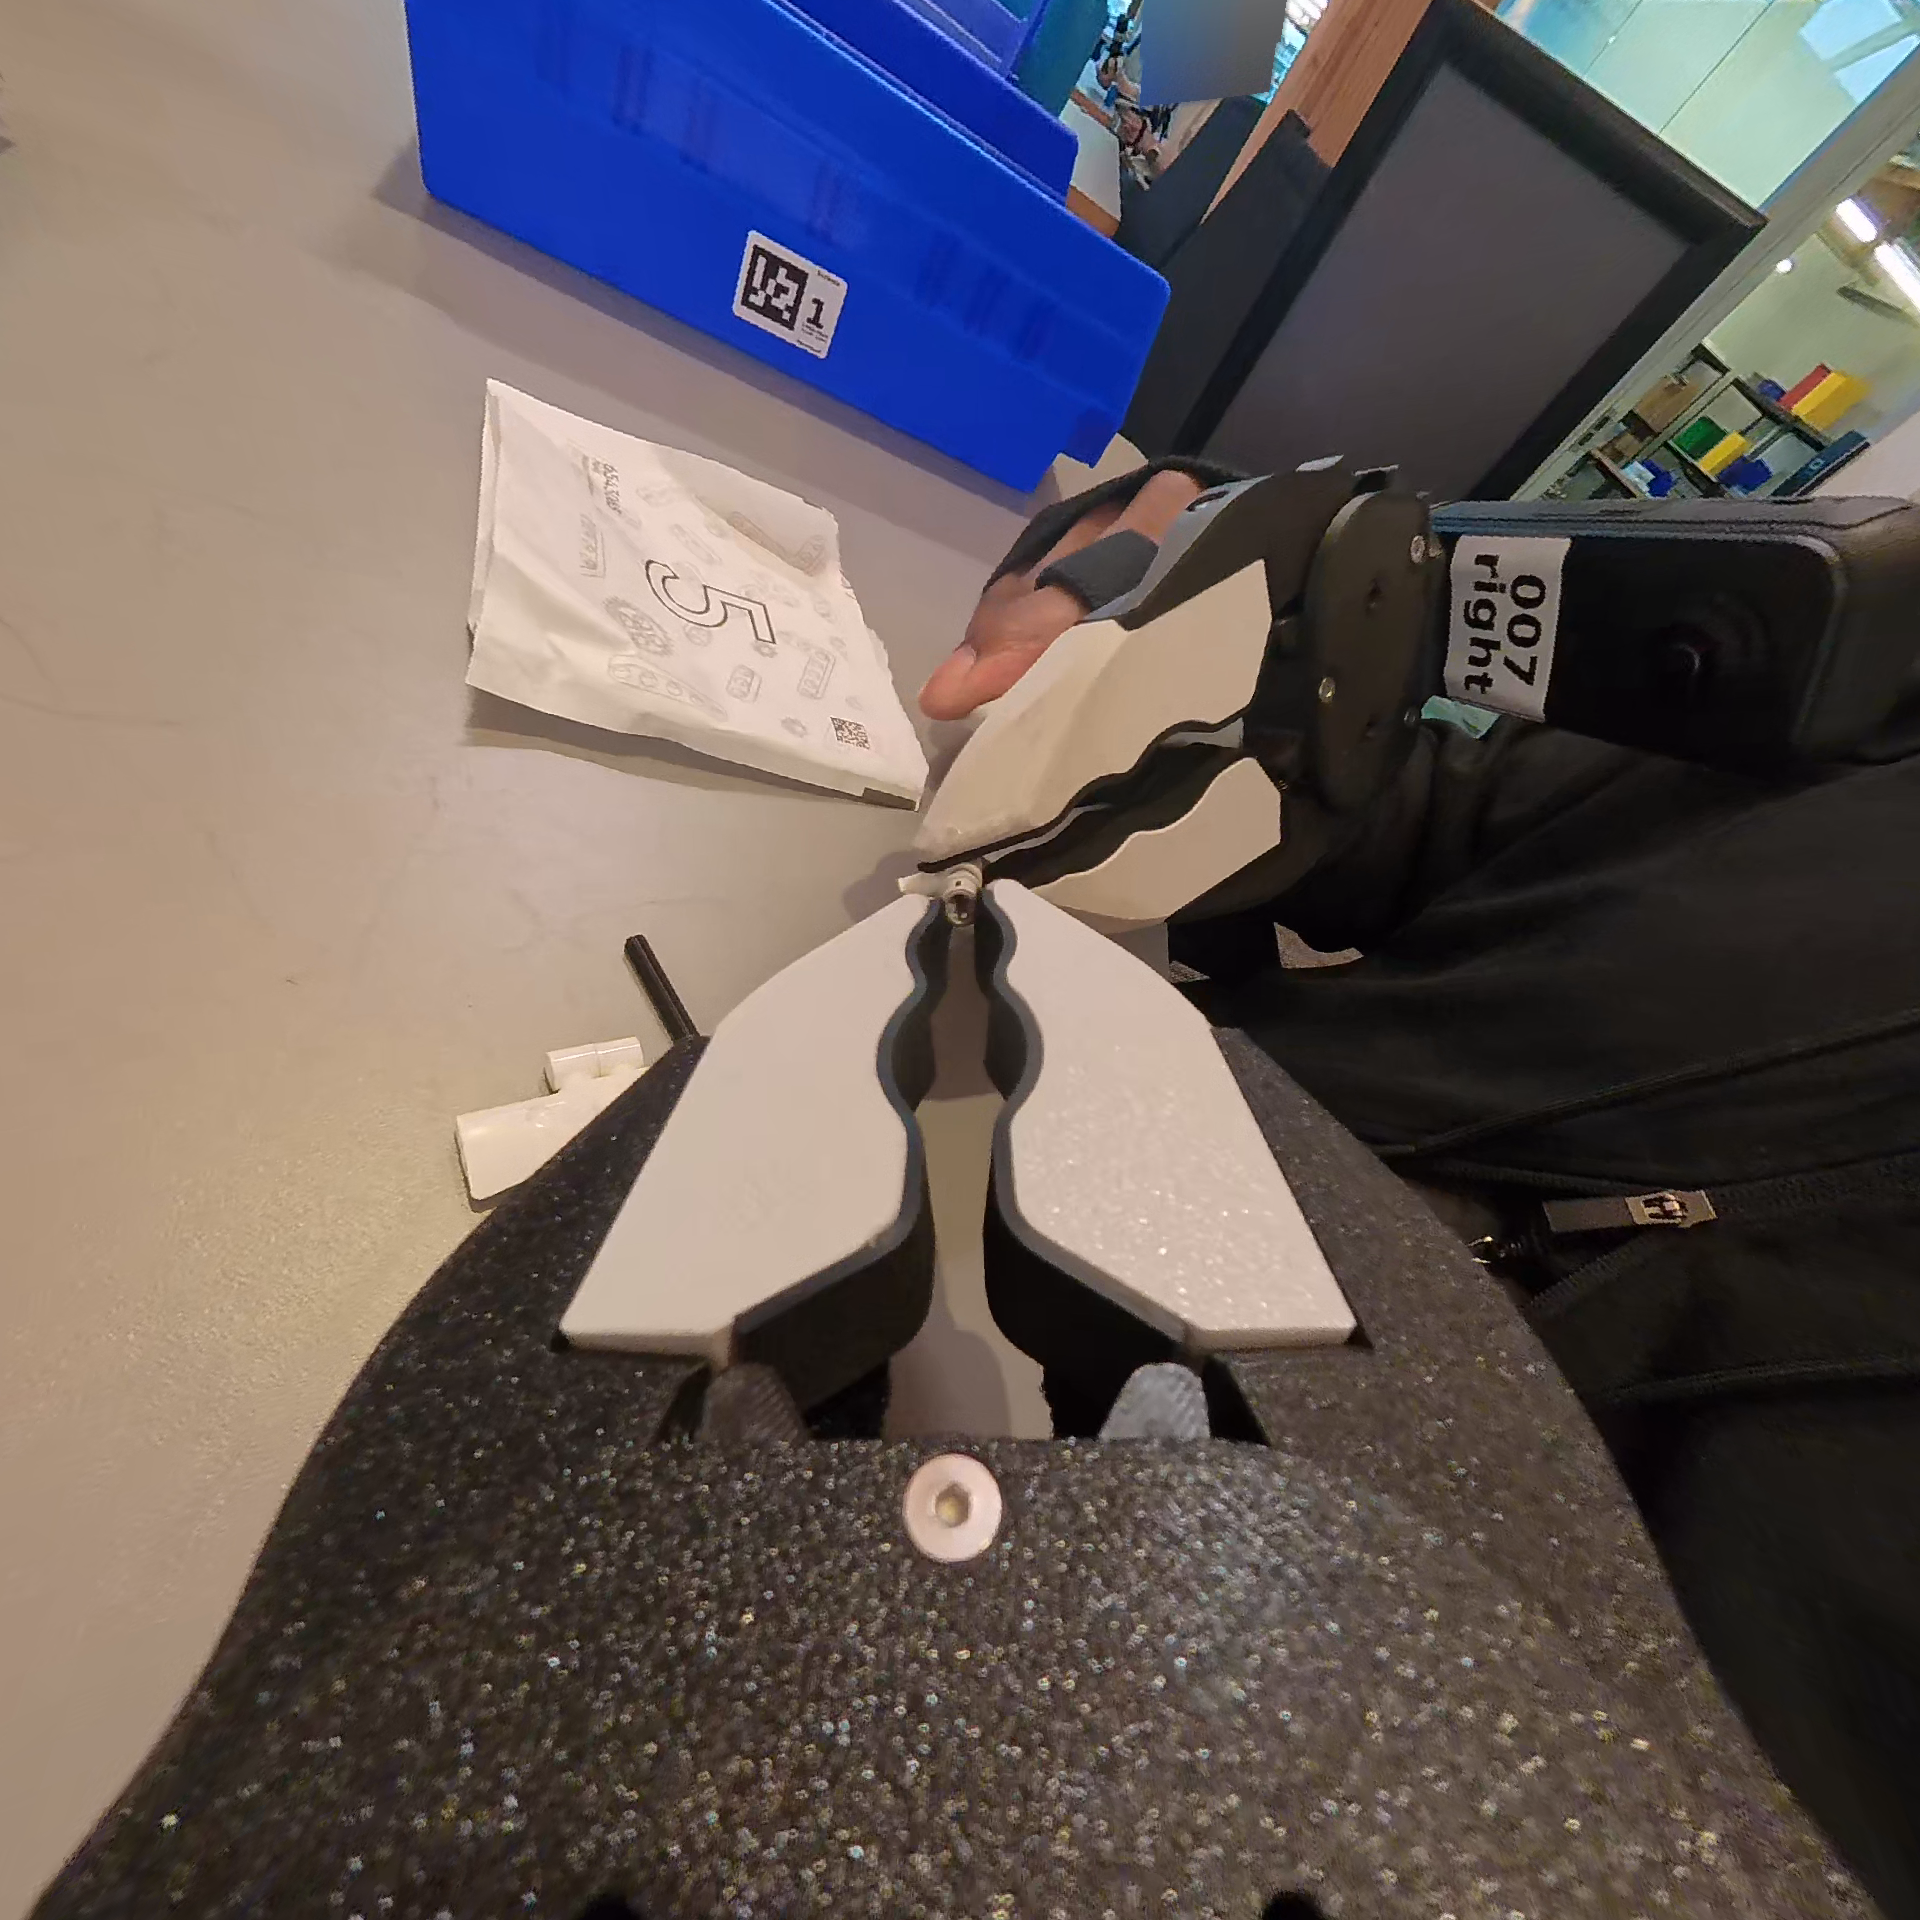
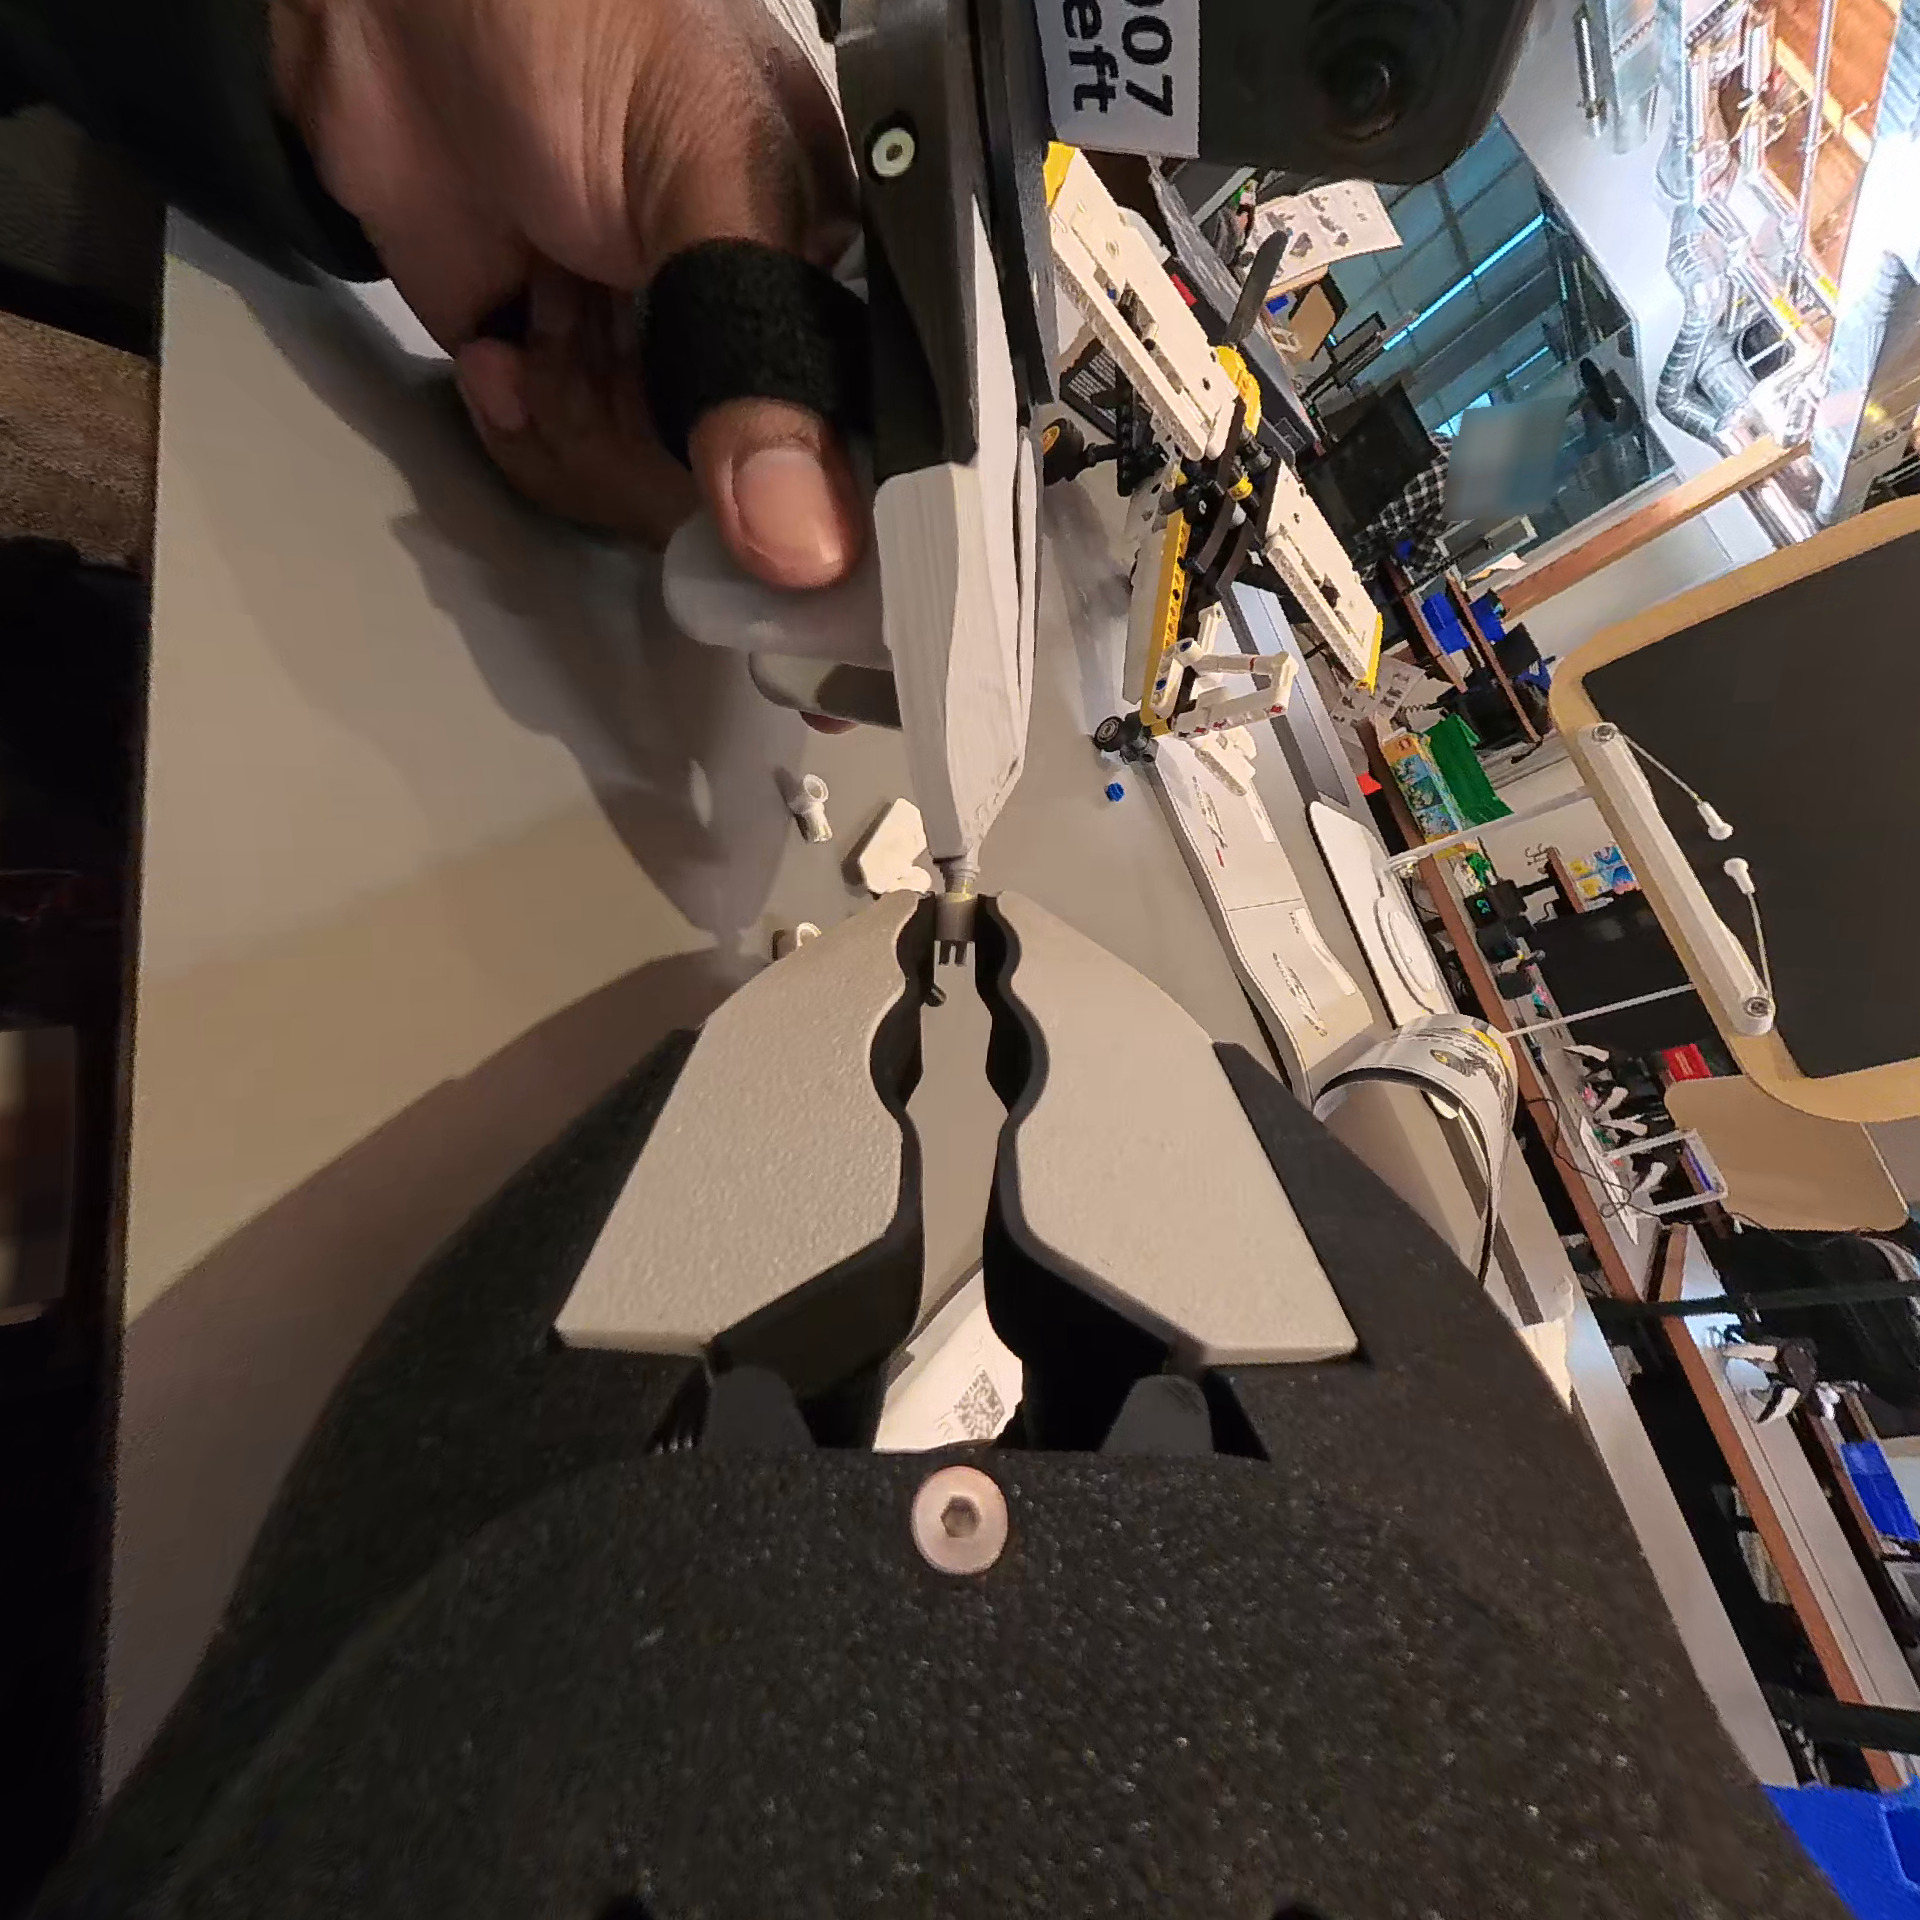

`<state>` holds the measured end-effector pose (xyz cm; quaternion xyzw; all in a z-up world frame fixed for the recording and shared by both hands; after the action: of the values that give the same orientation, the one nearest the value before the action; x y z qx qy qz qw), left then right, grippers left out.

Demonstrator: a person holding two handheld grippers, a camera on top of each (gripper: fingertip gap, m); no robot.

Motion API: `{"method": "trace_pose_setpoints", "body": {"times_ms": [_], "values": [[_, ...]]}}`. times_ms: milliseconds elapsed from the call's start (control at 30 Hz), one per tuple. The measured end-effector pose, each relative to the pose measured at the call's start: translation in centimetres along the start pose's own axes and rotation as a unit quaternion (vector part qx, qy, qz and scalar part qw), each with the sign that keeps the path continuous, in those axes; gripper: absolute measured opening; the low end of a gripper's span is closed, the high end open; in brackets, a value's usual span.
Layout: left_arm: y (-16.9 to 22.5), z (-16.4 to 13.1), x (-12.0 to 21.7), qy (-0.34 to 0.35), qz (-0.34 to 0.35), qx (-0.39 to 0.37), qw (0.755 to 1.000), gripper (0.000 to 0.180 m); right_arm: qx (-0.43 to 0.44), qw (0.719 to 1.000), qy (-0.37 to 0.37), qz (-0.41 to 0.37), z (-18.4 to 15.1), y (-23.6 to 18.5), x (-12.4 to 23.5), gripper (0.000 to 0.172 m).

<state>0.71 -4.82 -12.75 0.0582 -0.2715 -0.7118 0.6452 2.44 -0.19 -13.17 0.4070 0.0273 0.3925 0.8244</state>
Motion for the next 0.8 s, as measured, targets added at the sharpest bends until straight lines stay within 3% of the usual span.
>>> {"method": "trace_pose_setpoints", "body": {"times_ms": [200,267,300,533,633,800], "values": [[0.0,0.1,0.3,0.003,-0.007,0.001,1.0,0.006,-0.001,1.0,-0.007,0.002,-0.6,0.0,0.3,0.008],[-1.9,0.9,3.1,0.054,0.023,0.024,0.998,0.006,0.002,0.999,-0.051,-0.008,-2.8,0.6,1.0,0.007],[-2.5,1.1,4.5,0.076,0.026,0.038,0.996,0.006,-0.02,0.999,-0.035,-0.002,-2.8,0.8,1.4,0.007],[-2.9,-1.6,3.6,-0.051,0.076,-0.004,0.996,0.007,-0.036,0.995,-0.087,0.03,-4.0,0.3,0.0,0.007],[-4.2,-2.1,4.0,-0.08,0.132,-0.006,0.988,0.007,-0.083,0.989,-0.112,0.058,-4.9,0.4,-0.1,0.007],[-4.7,-2.9,3.8,-0.12,0.163,-0.012,0.979,0.008,-0.127,0.981,-0.121,0.089,-5.2,0.6,-0.3,0.008]]}}
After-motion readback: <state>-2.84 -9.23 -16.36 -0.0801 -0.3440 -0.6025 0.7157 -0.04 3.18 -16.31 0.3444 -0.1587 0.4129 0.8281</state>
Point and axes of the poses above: each gripper's, where its closed fingertips meet, x back along the fingers, z out of its top, y = z × x across the jaws, the point moved 3 cm from there along x, back along the fingers, and after that the axes turned 3 degrees about y, right-handed, at the moved point
